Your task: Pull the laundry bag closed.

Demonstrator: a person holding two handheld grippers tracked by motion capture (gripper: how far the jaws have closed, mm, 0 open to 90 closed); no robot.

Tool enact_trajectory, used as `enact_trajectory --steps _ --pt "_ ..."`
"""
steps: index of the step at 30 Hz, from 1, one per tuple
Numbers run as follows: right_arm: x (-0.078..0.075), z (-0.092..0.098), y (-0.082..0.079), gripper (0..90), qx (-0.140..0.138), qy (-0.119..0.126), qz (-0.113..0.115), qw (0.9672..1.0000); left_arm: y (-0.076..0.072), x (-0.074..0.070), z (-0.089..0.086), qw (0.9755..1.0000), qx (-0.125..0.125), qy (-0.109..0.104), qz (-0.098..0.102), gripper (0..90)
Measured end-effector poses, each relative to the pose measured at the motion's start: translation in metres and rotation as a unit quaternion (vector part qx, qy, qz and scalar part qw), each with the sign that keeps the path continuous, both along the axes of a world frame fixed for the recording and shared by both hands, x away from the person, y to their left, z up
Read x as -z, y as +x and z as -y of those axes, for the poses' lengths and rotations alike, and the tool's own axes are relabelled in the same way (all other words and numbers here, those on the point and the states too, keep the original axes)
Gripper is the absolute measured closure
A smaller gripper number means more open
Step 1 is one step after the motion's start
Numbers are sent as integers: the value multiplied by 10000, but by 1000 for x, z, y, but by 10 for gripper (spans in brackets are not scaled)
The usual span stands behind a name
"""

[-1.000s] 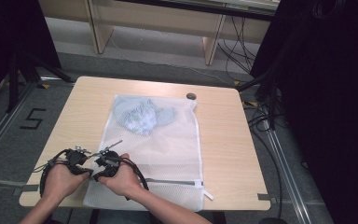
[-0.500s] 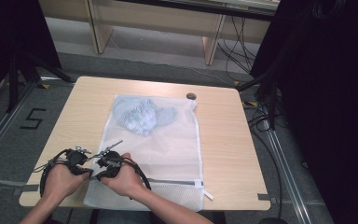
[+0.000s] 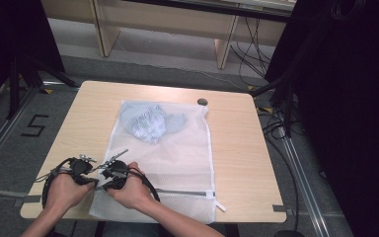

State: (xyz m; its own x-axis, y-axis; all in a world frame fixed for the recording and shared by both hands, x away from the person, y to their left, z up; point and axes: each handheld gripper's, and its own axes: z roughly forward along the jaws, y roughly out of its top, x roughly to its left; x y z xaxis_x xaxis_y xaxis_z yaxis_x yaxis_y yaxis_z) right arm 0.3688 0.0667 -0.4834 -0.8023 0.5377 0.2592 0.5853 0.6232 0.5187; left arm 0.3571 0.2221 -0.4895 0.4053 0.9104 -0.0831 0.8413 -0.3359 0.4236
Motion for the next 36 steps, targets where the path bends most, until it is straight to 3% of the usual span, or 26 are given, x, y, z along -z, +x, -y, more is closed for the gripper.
enact_trajectory --steps 11,14,17,21,28,36 --pt "-4 3 -1 871 32 -164 12 9999 0 1 0 10000 -1 -58 41 900" --pt "-5 4 -2 871 4 -196 32 9998 0 0 0 10000 -3 13 0 900" --pt "-6 5 -2 871 11 -228 39 9997 1 3 -1 9998 17 -178 109 900" --pt "-7 7 -2 871 5 -259 50 9997 0 1 0 10000 -53 -73 -14 900" --pt "-9 10 -1 871 7 -320 38 9995 0 1 2 10000 -41 -31 69 900" --pt "-10 13 -1 871 32 -349 43 9994 1 0 0 10000 48 12 -2 900"
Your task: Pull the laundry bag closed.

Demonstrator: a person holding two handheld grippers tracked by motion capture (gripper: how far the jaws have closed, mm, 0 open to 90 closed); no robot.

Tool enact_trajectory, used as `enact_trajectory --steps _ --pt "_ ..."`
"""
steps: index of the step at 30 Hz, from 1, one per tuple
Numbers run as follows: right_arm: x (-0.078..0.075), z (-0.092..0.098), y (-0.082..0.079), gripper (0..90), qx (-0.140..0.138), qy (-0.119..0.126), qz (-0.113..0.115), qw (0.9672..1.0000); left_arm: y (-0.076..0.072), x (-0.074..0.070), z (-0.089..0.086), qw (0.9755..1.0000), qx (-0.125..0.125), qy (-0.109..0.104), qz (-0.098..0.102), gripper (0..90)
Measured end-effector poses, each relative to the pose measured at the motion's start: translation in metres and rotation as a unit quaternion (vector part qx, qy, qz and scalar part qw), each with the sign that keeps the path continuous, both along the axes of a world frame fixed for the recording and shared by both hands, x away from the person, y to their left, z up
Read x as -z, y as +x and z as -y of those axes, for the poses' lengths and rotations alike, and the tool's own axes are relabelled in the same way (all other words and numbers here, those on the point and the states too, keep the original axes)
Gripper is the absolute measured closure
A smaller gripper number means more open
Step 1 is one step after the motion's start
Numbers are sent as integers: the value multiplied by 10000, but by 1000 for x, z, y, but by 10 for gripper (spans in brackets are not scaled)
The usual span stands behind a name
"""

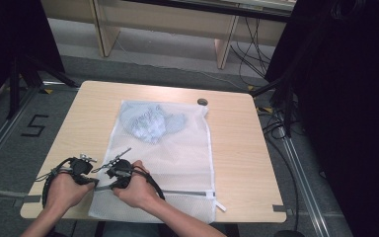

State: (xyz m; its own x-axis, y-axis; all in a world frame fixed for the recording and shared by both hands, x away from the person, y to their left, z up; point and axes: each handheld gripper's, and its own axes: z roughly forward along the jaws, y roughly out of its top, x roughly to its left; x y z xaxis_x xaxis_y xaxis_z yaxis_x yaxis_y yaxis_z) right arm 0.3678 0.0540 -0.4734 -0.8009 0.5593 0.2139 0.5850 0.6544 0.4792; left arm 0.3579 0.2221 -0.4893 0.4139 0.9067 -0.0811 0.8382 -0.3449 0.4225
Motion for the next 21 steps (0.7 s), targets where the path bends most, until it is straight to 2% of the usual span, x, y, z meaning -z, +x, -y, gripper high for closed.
enact_trajectory --steps 1,2,4,6,8,9,12,21 --pt "0 1 0 871 -24 -42 21 10000 0 1 1 9999 -105 -42 52 900" --pt "0 1 0 871 -31 -57 17 10000 0 1 1 9999 -86 -81 55 900" --pt "1 1 -1 871 3 -19 44 10000 -1 1 2 9997 -192 -145 9 900" --pt "0 2 -1 871 -6 -15 33 10000 0 1 1 9999 -84 -34 45 900" --pt "0 2 -2 871 0 -17 39 10000 0 2 2 9998 -140 -90 67 900" --pt "-1 2 -2 871 11 -32 45 10000 0 1 1 9999 -80 -81 24 900" --pt "-1 3 -2 871 13 -47 47 10000 -2 2 3 9995 -266 -190 -18 900" --pt "0 5 -1 870 52 -37 11 10000 -1 1 3 9996 -238 -176 -32 900"
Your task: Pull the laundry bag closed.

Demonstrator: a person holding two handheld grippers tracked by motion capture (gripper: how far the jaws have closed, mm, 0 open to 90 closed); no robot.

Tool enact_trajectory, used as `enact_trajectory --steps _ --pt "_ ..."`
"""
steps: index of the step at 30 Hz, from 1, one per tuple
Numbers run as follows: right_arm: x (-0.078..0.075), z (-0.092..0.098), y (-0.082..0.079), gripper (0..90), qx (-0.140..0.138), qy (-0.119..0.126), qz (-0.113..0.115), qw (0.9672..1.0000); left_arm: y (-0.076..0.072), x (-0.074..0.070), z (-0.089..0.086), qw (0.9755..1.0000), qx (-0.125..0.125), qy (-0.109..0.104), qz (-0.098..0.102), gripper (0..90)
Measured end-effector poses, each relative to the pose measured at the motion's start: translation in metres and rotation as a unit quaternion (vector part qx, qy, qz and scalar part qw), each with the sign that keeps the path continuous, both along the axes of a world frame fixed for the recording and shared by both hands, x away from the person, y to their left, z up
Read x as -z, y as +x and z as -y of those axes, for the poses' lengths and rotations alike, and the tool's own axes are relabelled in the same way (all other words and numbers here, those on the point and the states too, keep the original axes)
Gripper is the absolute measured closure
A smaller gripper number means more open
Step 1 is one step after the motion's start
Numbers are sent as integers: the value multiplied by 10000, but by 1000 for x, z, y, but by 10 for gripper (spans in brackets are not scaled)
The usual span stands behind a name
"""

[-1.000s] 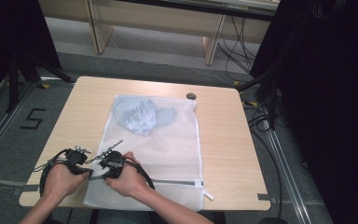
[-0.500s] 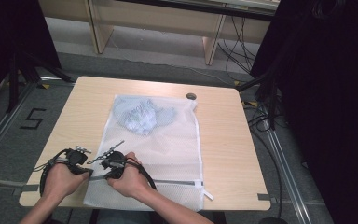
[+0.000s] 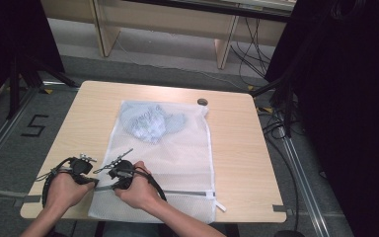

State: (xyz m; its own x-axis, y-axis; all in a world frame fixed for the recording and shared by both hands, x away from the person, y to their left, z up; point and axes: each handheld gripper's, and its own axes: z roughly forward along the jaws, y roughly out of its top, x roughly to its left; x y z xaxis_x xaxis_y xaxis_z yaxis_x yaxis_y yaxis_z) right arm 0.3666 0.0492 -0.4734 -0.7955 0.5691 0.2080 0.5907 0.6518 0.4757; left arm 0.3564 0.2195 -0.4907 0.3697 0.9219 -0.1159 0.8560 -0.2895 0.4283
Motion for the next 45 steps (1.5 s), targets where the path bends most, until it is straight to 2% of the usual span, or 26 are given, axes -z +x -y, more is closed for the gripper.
enact_trajectory --steps 5,6,8,9,10,11,29,31,32,42,45 --pt "0 -1 0 871 15 -37 4 10000 1 0 0 10000 1 51 24 900" --pt "0 -1 0 871 14 -40 8 10000 2 -1 -2 9998 172 113 15 900" --pt "-1 -1 0 871 22 -60 38 10000 1 0 0 10000 32 28 5 900" --pt "-1 0 0 871 29 -82 41 10000 2 -1 -2 9998 155 119 2 900" --pt "-1 -1 0 871 33 -94 47 9999 1 0 -1 9999 132 78 45 900" --pt "-1 0 0 871 27 -87 34 10000 0 0 0 10000 -18 -14 -5 900" --pt "-4 8 2 870 47 -134 6 9999 0 0 0 10000 6 26 -7 900" --pt "-5 9 2 871 58 -155 24 9999 0 1 1 10000 -67 13 24 900" --pt "-5 9 1 870 63 -131 8 9999 0 0 0 10000 6 7 -4 900" --pt "-5 15 1 870 109 -151 -1 9998 0 0 0 10000 1 -8 9 900" --pt "-5 16 0 870 53 -131 6 9999 0 0 1 10000 -31 -20 7 900"
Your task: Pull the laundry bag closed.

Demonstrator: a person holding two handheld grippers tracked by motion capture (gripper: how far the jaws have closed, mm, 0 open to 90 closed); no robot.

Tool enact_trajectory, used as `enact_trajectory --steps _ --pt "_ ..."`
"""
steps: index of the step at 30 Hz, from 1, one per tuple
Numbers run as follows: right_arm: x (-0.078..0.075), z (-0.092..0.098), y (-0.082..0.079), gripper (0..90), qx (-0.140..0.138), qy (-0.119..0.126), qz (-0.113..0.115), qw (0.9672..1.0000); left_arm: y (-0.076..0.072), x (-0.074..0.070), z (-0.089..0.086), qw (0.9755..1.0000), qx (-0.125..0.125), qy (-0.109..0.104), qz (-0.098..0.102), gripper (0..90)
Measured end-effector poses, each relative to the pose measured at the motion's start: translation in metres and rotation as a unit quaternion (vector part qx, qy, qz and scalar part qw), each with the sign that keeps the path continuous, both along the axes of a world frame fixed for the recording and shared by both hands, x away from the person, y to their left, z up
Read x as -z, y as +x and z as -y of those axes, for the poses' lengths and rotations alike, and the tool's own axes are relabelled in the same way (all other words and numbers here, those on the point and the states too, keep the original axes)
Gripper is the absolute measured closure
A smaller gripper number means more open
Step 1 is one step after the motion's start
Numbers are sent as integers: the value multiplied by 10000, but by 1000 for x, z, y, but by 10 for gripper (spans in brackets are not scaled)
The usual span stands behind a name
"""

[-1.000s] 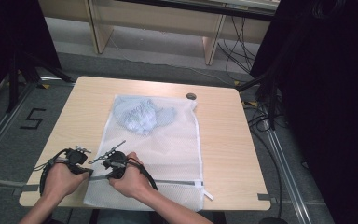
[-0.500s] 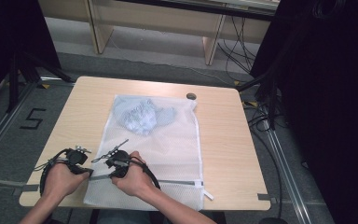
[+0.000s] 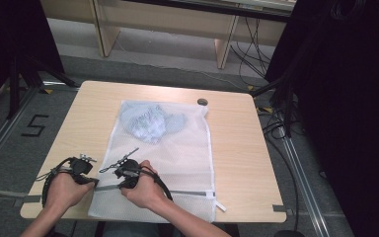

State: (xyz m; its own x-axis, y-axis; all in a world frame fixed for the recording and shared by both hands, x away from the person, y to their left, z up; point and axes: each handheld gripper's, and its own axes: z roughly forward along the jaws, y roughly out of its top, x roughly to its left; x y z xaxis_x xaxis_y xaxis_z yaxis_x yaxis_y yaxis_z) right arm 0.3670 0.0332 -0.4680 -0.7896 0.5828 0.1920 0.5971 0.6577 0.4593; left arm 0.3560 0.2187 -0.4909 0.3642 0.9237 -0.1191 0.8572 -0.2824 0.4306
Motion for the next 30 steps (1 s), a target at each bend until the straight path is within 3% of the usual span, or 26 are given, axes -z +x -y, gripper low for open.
enact_trajectory --steps 4,5,7,13,15,17,19,21,27,30 --pt "1 3 0 870 41 -16 -38 10000 0 0 0 10000 -4 38 15 900" --pt "1 4 0 871 21 7 -12 10000 3 -2 -3 9996 244 171 1 900" --pt "0 5 1 870 39 15 -2 10000 2 0 -2 9997 214 112 102 900" --pt "-2 7 1 870 41 10 -27 10000 2 -2 -3 9996 240 166 5 900" --pt "-2 7 1 870 41 8 -36 10000 2 0 -2 9996 226 112 104 900" --pt "-2 8 0 870 36 8 -50 10000 2 -2 -3 9996 244 164 12 900" --pt "-2 8 0 870 40 -25 -45 10000 2 0 -3 9996 235 122 97 900" --pt "-3 10 1 871 63 -1 -42 10000 3 -2 -3 9995 258 183 0 900" --pt "-4 12 1 870 51 2 -36 10000 2 0 -3 9996 241 123 81 900" --pt "-3 13 0 871 84 -34 -49 9999 3 -2 -3 9996 242 158 6 900"
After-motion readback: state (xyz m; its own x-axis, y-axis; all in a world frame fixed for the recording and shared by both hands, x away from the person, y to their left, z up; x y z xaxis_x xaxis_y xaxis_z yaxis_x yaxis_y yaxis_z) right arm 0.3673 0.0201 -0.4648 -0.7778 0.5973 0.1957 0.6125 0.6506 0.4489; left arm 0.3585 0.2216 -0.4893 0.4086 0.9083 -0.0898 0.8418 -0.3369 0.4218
